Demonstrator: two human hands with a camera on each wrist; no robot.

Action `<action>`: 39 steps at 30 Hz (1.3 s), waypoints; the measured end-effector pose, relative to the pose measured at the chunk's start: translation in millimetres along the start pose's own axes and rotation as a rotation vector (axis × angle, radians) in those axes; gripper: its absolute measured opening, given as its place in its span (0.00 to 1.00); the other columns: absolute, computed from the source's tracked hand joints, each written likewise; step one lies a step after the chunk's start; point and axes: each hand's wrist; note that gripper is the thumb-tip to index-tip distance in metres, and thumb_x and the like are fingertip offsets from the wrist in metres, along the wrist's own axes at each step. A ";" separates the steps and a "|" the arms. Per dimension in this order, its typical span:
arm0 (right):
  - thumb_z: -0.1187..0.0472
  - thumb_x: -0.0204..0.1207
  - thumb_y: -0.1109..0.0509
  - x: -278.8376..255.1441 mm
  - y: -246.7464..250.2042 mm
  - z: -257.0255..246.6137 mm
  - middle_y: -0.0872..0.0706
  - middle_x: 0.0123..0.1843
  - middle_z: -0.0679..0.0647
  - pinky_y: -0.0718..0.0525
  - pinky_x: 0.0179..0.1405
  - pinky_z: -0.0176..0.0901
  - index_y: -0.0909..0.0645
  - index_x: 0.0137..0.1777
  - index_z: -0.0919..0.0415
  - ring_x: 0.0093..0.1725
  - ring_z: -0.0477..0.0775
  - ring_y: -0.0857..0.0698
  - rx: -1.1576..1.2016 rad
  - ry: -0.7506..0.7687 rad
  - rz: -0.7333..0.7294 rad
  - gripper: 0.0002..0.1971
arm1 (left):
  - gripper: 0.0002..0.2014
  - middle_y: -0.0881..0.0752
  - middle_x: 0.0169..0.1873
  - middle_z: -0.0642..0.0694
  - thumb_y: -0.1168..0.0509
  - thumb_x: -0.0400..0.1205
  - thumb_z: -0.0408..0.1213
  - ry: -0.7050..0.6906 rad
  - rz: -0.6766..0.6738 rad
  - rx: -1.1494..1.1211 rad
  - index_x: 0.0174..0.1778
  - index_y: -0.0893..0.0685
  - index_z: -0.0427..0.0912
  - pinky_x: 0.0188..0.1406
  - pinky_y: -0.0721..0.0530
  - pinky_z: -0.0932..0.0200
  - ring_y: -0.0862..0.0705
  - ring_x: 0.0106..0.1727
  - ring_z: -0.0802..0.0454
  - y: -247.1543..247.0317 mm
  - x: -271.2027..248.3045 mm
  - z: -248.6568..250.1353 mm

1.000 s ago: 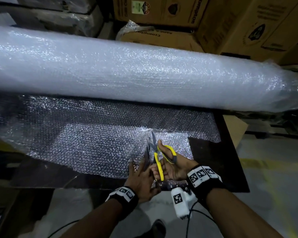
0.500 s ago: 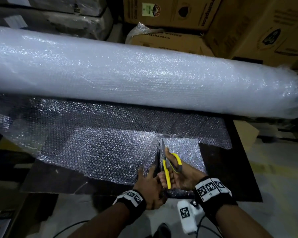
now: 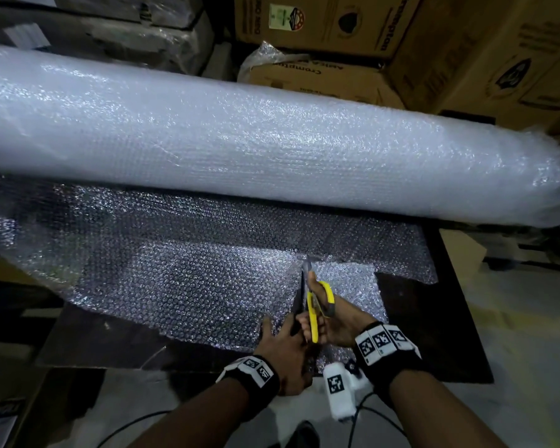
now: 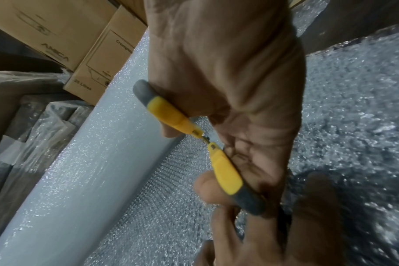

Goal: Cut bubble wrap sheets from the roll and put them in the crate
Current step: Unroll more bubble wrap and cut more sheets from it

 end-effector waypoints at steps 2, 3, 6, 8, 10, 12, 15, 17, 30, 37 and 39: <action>0.19 0.65 0.34 4.2 0.3 -7.4 0.22 0.34 0.59 0.21 0.29 0.41 0.22 0.36 0.63 0.29 0.54 0.21 -0.032 -0.013 0.005 0.40 | 0.36 0.44 0.85 0.45 0.44 0.80 0.59 -0.002 -0.008 -0.025 0.85 0.43 0.54 0.67 0.63 0.13 0.54 0.84 0.34 -0.1 1.2 -0.9; 0.20 0.67 0.34 5.9 -0.4 -8.5 0.22 0.33 0.59 0.21 0.28 0.41 0.21 0.41 0.65 0.29 0.54 0.21 -0.030 -0.011 0.018 0.41 | 0.37 0.46 0.85 0.46 0.44 0.80 0.59 -0.001 -0.016 -0.039 0.85 0.45 0.56 0.68 0.63 0.13 0.55 0.84 0.34 0.7 1.4 -1.5; 0.28 0.71 0.29 11.8 -1.2 -1.9 0.21 0.32 0.56 0.24 0.23 0.41 0.22 0.51 0.65 0.24 0.49 0.24 0.019 0.061 0.096 0.35 | 0.38 0.49 0.85 0.49 0.42 0.80 0.60 -0.004 -0.020 -0.040 0.86 0.45 0.55 0.69 0.61 0.13 0.56 0.84 0.35 1.4 1.1 -1.1; 0.30 0.69 0.27 14.4 -1.8 4.7 0.21 0.33 0.55 0.26 0.20 0.39 0.23 0.48 0.60 0.22 0.48 0.26 0.041 0.119 0.139 0.31 | 0.37 0.50 0.84 0.50 0.42 0.80 0.59 -0.007 -0.016 -0.035 0.85 0.42 0.54 0.69 0.59 0.12 0.56 0.84 0.35 2.8 0.5 0.2; 0.31 0.72 0.28 11.9 -2.0 7.0 0.22 0.30 0.55 0.26 0.19 0.39 0.21 0.48 0.60 0.22 0.49 0.26 0.077 0.156 0.166 0.29 | 0.37 0.51 0.84 0.51 0.42 0.80 0.59 -0.006 -0.029 -0.027 0.85 0.41 0.53 0.68 0.59 0.12 0.56 0.84 0.35 3.2 0.7 0.4; 0.29 0.73 0.33 8.2 -0.9 4.0 0.23 0.27 0.55 0.25 0.20 0.39 0.19 0.43 0.64 0.22 0.49 0.26 0.088 0.181 0.143 0.33 | 0.38 0.52 0.84 0.50 0.42 0.79 0.60 0.000 -0.043 -0.011 0.86 0.42 0.54 0.67 0.60 0.12 0.55 0.84 0.35 0.8 3.0 -0.8; 0.24 0.73 0.40 0.5 2.7 -3.1 0.21 0.27 0.57 0.17 0.40 0.46 0.17 0.29 0.63 0.24 0.52 0.22 0.095 0.155 0.033 0.39 | 0.39 0.50 0.85 0.49 0.41 0.78 0.59 -0.004 -0.079 -0.026 0.86 0.40 0.53 0.68 0.61 0.11 0.57 0.85 0.33 0.4 5.0 -1.5; 0.21 0.71 0.42 -4.0 5.2 -5.6 0.17 0.32 0.61 0.16 0.38 0.45 0.17 0.30 0.62 0.27 0.55 0.18 0.093 0.106 -0.030 0.41 | 0.38 0.47 0.85 0.47 0.40 0.79 0.58 -0.010 -0.080 -0.050 0.86 0.41 0.53 0.69 0.61 0.11 0.57 0.84 0.34 2.6 5.0 -0.9; 0.32 0.66 0.23 -14.3 49.3 4.3 0.22 0.27 0.56 0.28 0.32 0.48 0.16 0.37 0.57 0.28 0.56 0.25 -0.249 0.316 0.324 0.26 | 0.32 0.46 0.85 0.52 0.43 0.80 0.59 0.006 -0.002 -0.016 0.81 0.39 0.58 0.68 0.49 0.17 0.44 0.82 0.35 6.7 6.5 -2.8; 0.50 0.82 0.31 -44.4 125.7 32.9 0.14 0.25 0.51 0.23 0.34 0.38 0.16 0.27 0.60 0.33 0.54 0.13 -0.690 0.299 0.637 0.22 | 0.28 0.42 0.84 0.49 0.45 0.80 0.57 0.014 0.090 0.058 0.76 0.31 0.53 0.72 0.49 0.23 0.47 0.85 0.36 16.1 7.6 5.4; 0.49 0.81 0.29 -53.2 144.6 41.7 0.10 0.36 0.58 0.24 0.38 0.41 0.12 0.37 0.60 0.45 0.62 0.10 -0.853 0.265 0.698 0.17 | 0.27 0.38 0.83 0.46 0.44 0.79 0.57 0.031 0.087 0.064 0.73 0.28 0.52 0.71 0.41 0.23 0.44 0.84 0.31 20.4 10.4 11.3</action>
Point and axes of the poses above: each hand's wrist, its own x-axis towards the middle knuckle, its own y-axis out of the back of the hand, z = x × y
